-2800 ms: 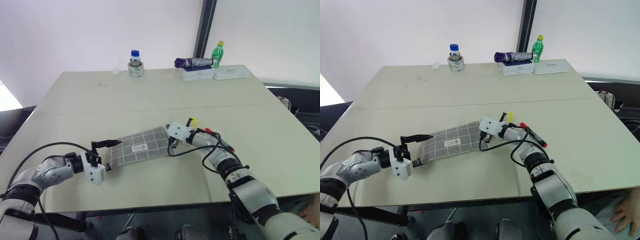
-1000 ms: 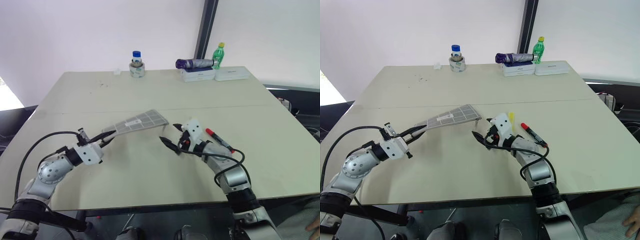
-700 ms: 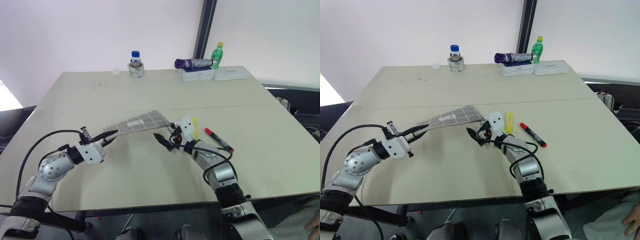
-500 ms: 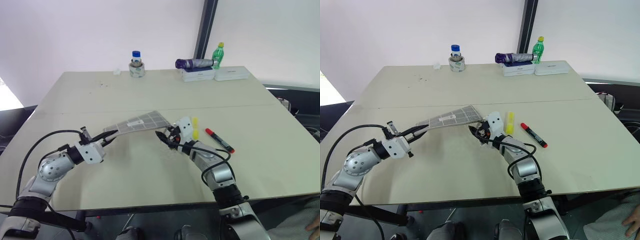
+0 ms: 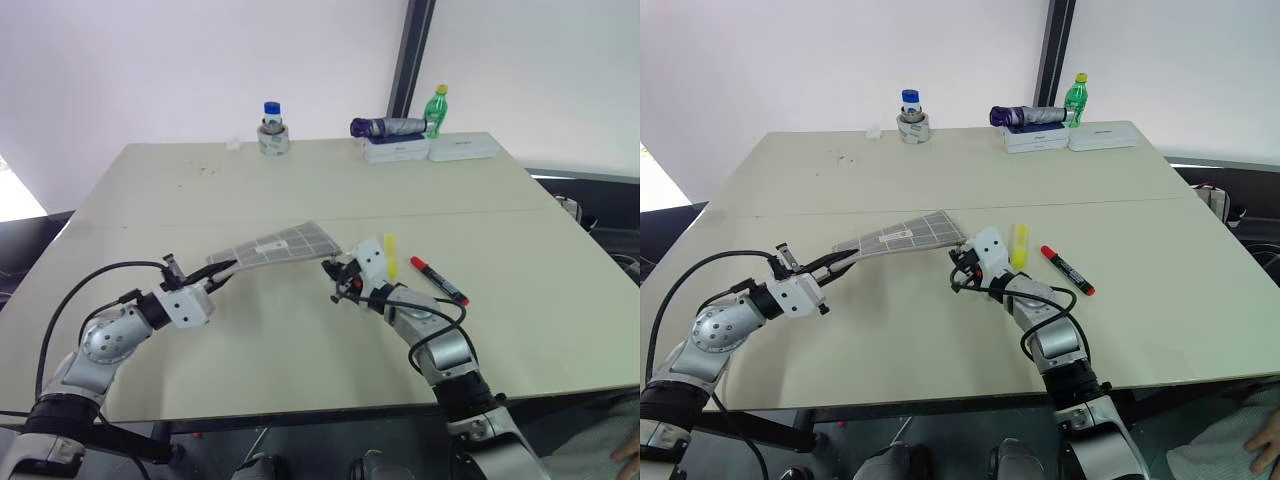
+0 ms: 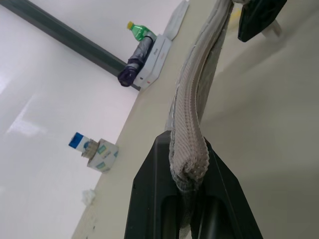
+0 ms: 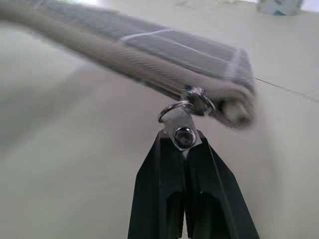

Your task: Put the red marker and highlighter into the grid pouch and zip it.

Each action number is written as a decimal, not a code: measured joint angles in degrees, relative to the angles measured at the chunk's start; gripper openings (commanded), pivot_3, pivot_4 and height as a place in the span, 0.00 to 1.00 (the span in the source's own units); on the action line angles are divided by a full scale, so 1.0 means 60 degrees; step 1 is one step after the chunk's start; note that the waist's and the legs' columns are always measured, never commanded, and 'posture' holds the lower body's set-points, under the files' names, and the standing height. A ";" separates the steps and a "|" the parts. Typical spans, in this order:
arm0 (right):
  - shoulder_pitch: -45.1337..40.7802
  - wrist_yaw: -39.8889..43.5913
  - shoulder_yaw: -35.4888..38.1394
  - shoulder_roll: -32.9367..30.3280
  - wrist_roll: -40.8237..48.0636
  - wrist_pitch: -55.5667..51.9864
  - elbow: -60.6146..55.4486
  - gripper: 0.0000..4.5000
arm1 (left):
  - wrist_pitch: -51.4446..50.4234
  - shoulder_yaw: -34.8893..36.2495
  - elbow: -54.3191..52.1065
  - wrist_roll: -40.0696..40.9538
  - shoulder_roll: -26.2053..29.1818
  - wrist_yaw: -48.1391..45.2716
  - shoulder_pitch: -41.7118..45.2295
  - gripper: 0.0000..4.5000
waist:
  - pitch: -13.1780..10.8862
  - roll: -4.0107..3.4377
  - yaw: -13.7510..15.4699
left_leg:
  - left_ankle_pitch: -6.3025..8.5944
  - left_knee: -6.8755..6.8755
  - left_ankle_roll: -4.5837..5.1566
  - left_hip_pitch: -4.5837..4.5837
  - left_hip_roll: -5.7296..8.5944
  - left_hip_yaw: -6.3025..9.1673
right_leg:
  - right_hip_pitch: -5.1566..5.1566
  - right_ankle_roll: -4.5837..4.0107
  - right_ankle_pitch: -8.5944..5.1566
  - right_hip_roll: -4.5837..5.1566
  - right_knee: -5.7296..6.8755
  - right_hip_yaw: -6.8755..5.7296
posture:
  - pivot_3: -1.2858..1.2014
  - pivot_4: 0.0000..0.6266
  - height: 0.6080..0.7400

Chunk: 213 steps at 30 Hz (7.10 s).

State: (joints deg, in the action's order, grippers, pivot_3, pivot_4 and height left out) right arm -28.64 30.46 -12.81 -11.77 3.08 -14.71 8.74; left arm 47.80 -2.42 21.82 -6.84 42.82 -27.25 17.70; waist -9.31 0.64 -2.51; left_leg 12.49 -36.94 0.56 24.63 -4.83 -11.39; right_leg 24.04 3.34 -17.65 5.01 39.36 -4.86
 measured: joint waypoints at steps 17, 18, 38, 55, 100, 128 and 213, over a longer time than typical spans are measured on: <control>-0.1307 0.0977 -0.2161 0.0674 -0.1474 0.1216 0.0649 0.01 | -0.0424 -0.0184 -0.0306 -0.1845 -0.0692 0.1119 -0.0664 0.00 | 0.0001 0.0003 -0.0003 | -0.0001 -0.0002 0.0000 0.0032 -0.0002 -0.0002 | 0.0032 0.0000 0.0000 -0.0001 0.0002 -0.0005 | 0.52 0.24 0.98; -0.1378 0.1062 -0.2289 0.0673 -0.1580 0.1347 0.0748 0.01 | -0.0488 -0.0194 -0.0308 -0.1931 -0.0742 0.1165 -0.0700 0.00 | 0.0001 0.0003 -0.0005 | -0.0001 -0.0003 -0.0001 0.0033 -0.0003 -0.0001 | 0.0034 0.0000 0.0000 -0.0003 0.0002 -0.0005 | 0.52 0.24 0.98; -0.1679 0.1517 -0.1890 0.1015 -0.1808 0.1882 0.2082 0.01 | -0.0705 0.0220 -0.1215 -0.1451 -0.0747 0.1436 -0.1205 0.00 | 0.0002 0.0004 0.0000 | -0.0001 -0.0004 -0.0001 0.0038 -0.0004 0.0001 | 0.0035 -0.0001 0.0001 0.0002 0.0001 -0.0008 | 0.52 0.24 0.98; -0.1720 0.2127 -0.2705 0.1552 -0.2186 0.1916 0.1650 0.01 | -0.0859 -0.0189 -0.0901 -0.2304 -0.1203 0.1788 -0.0626 0.00 | 0.0003 0.0006 0.0003 | -0.0001 -0.0006 -0.0001 0.0042 -0.0003 0.0001 | 0.0039 -0.0001 0.0001 0.0001 0.0002 -0.0010 | 0.52 0.24 0.98; -0.0744 0.1500 0.1557 -0.1413 0.0786 0.0678 -0.0189 0.24 | -0.3313 0.0692 -0.1660 0.2005 -0.1635 0.0069 -0.0805 0.00 | 0.0001 0.0013 0.0017 | -0.0002 -0.0013 0.0001 0.0049 0.0005 0.0029 | 0.0028 -0.0001 0.0001 0.0001 0.0000 -0.0020 | 0.52 0.24 0.98; 0.5152 -0.2280 0.3506 -0.1241 0.0803 -0.3967 -0.7626 0.99 | -0.3308 0.0942 -0.2176 0.1227 -0.1938 0.0409 -0.1309 0.00 | 0.0011 0.0027 0.0240 | 0.0029 -0.0017 0.0051 0.0109 0.0001 0.0100 | 0.0047 -0.0003 0.0002 -0.0006 -0.0038 -0.0055 | 0.52 0.24 0.98; -0.3214 -0.6433 0.2651 0.1934 -0.0314 -0.2987 0.3745 0.99 | -0.3020 0.1372 -0.1805 0.0381 -0.1957 0.1290 -0.0811 0.00 | 0.0014 0.0030 -0.0014 | -0.0007 -0.0015 -0.0003 0.0125 0.0004 0.0075 | 0.0065 -0.0006 0.0007 -0.0011 -0.0026 -0.0060 | 0.52 0.24 0.98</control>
State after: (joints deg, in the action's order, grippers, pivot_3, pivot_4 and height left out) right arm -47.92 -8.14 3.09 -0.17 1.20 -32.63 31.20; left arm 29.68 5.82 10.99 -4.55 31.08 -19.51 12.83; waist -9.23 0.82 -2.60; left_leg 12.44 -37.03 0.54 25.38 -4.80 -10.94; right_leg 24.43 3.31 -17.61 4.94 39.20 -5.22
